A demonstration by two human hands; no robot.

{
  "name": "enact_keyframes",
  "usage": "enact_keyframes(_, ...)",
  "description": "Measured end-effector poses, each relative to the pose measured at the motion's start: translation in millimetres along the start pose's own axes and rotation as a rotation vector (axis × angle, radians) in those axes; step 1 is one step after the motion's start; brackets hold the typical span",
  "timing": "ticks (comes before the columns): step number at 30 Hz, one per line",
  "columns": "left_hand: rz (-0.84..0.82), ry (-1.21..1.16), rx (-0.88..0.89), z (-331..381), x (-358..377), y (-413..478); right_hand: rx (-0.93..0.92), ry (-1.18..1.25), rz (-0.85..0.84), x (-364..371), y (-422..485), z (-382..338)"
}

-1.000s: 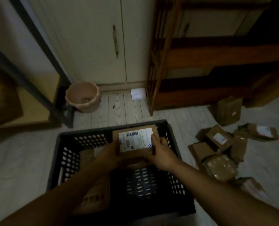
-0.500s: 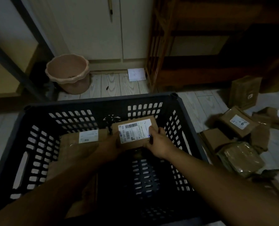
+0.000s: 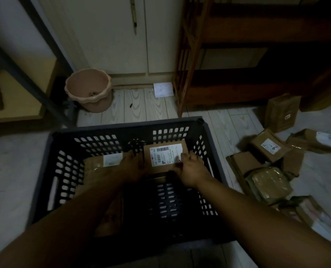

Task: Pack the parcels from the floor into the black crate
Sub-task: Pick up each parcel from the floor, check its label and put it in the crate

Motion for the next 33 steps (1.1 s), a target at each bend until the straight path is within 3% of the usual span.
enact_keyframes(8,-0.044,-0.068,-0.004,36,-202,-232,-0.019,0.018,-0.032,-209,-178,-118)
enact_keyframes(13,0.063,-0.181,-0.079,51,-315,-362,-0.053,0.059,-0.001,-338,-282,-193)
enact_keyframes(19,0.243,-0.272,-0.025,63,-377,-463,-0.126,0.065,0.102,-411,-370,-239)
enact_keyframes(26,0.336,-0.182,0.159,111,-410,-540,-0.044,0.224,0.31,-449,-478,-207)
enact_keyframes(33,0.297,-0.133,0.455,237,-402,-620,0.096,0.291,0.483,-503,-594,-112)
Point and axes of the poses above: each hand's wrist, its own y-axis towards the middle knuckle, its own x-axis out of the palm, z = x × y, the point moved 10 cm from there along y, towards the middle knuckle, and after that the axes turned 12 degrees about y, right-handed, at the moved point
